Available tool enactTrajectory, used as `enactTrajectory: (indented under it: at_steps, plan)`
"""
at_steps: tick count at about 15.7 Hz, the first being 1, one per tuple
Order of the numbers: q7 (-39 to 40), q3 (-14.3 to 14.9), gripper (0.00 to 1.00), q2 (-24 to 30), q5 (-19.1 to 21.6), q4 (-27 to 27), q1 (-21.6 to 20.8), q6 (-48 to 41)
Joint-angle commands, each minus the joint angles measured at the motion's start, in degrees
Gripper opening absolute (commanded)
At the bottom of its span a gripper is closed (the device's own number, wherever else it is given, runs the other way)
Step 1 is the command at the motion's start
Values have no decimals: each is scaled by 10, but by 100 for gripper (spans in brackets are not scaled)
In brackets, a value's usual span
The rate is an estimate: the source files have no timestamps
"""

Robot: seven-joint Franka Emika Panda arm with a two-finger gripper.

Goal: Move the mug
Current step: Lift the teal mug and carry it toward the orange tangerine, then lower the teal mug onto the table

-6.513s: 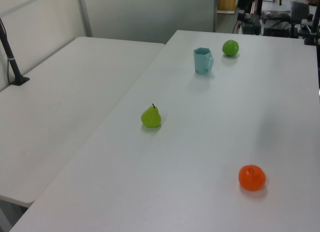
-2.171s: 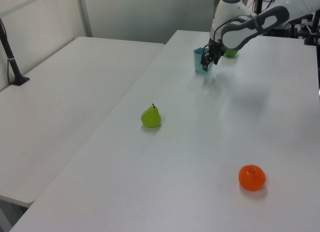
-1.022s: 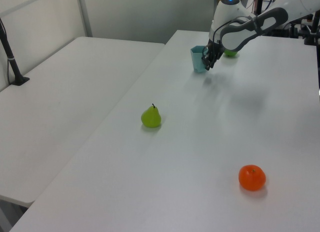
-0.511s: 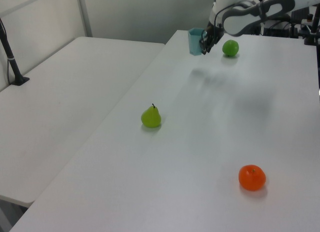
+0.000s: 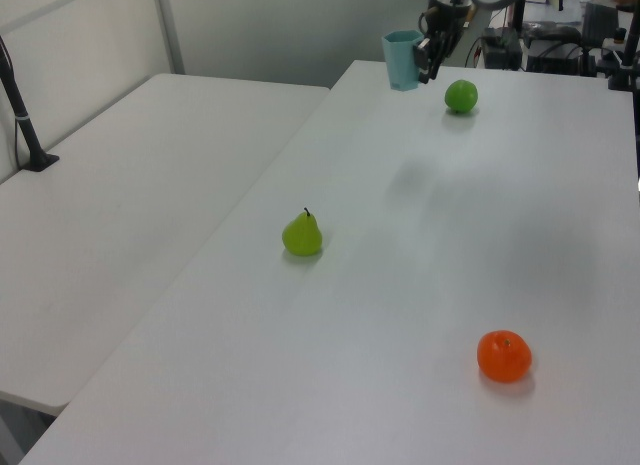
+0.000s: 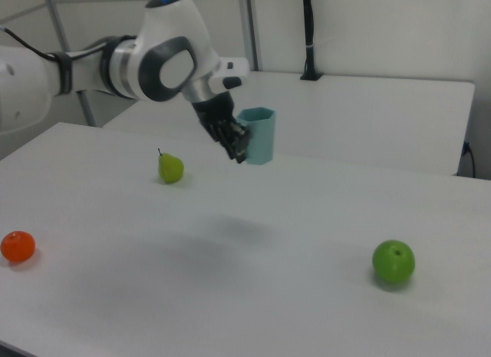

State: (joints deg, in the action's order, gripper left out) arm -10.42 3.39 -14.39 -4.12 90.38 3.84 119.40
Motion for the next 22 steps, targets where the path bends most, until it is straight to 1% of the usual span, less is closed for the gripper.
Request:
enactTrajectory:
  at_steps: [1,3,5,7,10,13,19,22]
  plan:
    - [81,-25,0,108,9,115,-3,-69]
    - [135,-31,0,166,30,191,-9,-81]
    - [155,-31,0,194,32,232,-20,-88]
    - [174,-31,0,207,32,271,-25,-86]
    - [206,-30,0,208,32,328,-30,-68]
    - [218,-30,0,201,31,381,-30,3]
    - [219,-30,0,190,31,447,-23,130]
    - [219,-30,0,178,31,457,-19,168]
